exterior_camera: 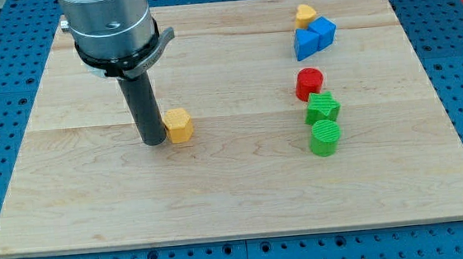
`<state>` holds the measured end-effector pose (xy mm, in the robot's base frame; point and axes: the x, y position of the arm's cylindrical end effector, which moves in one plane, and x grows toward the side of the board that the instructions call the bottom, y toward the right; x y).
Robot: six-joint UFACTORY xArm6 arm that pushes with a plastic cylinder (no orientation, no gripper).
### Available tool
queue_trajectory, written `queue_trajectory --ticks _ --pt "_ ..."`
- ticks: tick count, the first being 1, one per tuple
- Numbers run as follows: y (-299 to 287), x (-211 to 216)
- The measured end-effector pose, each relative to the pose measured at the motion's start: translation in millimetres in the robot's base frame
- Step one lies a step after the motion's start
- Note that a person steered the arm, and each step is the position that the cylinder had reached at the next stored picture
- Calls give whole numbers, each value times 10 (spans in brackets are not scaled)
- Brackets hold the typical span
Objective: Push the yellow hexagon towards the left side of the board
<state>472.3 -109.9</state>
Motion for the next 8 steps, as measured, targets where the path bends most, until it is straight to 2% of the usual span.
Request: queue_trajectory --ticks 1,2,3,4,5,6,8 --pt "31 252" --pt "463 273" --pt "576 96" --pt "200 -154" --pt "-128 -221" --pt "51 -309" --pt "-48 -725"
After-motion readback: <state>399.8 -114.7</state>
